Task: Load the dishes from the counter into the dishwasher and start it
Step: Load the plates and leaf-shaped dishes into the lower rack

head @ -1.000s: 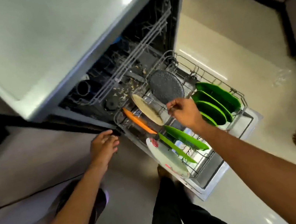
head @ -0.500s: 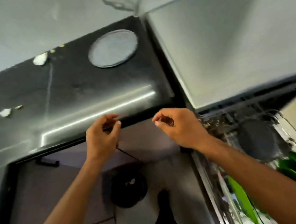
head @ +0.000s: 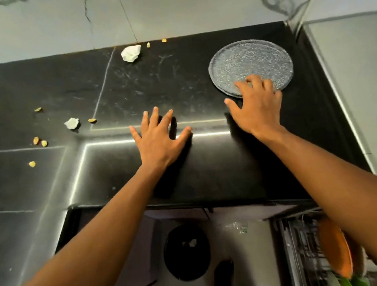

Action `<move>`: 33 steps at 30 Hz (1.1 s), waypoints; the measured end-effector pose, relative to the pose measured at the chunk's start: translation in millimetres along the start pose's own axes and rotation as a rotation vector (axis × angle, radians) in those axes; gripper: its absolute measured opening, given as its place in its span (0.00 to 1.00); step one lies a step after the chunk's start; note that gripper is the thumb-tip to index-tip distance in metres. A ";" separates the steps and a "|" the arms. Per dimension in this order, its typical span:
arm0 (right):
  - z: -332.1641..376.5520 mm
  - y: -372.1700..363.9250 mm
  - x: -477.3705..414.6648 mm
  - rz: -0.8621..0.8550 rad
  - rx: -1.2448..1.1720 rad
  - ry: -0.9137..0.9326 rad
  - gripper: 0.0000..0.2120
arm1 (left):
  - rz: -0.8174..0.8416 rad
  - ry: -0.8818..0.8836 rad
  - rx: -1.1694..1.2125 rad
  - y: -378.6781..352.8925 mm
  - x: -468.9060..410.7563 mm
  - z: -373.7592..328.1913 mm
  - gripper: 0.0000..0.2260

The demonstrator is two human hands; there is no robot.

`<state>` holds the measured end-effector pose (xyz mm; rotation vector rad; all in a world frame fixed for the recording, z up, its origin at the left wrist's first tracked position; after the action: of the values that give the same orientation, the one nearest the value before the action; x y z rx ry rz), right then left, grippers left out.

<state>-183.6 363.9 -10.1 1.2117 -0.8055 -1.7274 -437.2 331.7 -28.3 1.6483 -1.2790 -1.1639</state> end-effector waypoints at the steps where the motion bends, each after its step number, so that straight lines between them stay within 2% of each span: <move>1: 3.3 -8.5 -5.4 0.014 0.038 0.000 0.24 | 0.023 0.008 -0.008 -4.1 -2.7 1.1 0.33; 5: 16.3 -29.9 -1.7 0.040 0.087 0.004 0.23 | 0.035 0.028 -0.026 -12.4 -4.6 3.9 0.34; 8: 26.7 -26.2 9.4 0.033 -0.062 0.052 0.19 | 0.025 0.042 -0.026 -9.8 -7.4 3.4 0.33; 11: 28.8 -17.1 17.7 -0.061 -0.170 0.097 0.15 | 0.042 0.044 -0.029 -10.5 -7.5 3.6 0.33; 15: 4.5 -7.0 -8.2 -0.148 -0.153 -0.155 0.15 | 0.052 0.043 -0.021 -10.2 -9.7 2.7 0.33; 19: -20.0 -10.4 -40.9 0.024 -0.075 -0.450 0.28 | 0.061 0.047 -0.027 -10.2 -10.1 2.7 0.33; 21: -25.1 -14.4 -47.6 0.085 -0.059 -0.510 0.31 | 0.064 0.044 -0.030 -10.7 -9.7 3.0 0.33; 24: -23.1 -17.5 -50.8 0.095 -0.037 -0.506 0.28 | 0.073 0.033 -0.046 -10.6 -10.3 3.8 0.32; 27: -21.9 -16.1 -54.6 0.099 -0.072 -0.580 0.25 | 0.098 0.015 -0.072 -11.9 -10.0 3.1 0.31; 30: -22.6 -15.4 -58.9 0.122 -0.173 -0.685 0.23 | 0.108 0.012 -0.081 -12.9 -9.8 3.4 0.31; 33: -22.5 -11.1 -58.1 0.110 -0.333 -0.765 0.15 | 0.105 0.018 -0.076 -11.6 -9.1 2.6 0.31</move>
<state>-155.9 420.4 -3.9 0.2538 -0.9351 -2.1409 -436.9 343.2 -37.9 1.5153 -1.2783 -1.1182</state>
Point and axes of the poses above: each hand's wrist, its own x-axis away from the middle knuckle, its own y-axis out of the back of the hand, z = x × y, the point moved 4 cm from there along -x, towards the middle knuckle, and after that the axes turned 9 degrees about -z, right-handed, at the moved point
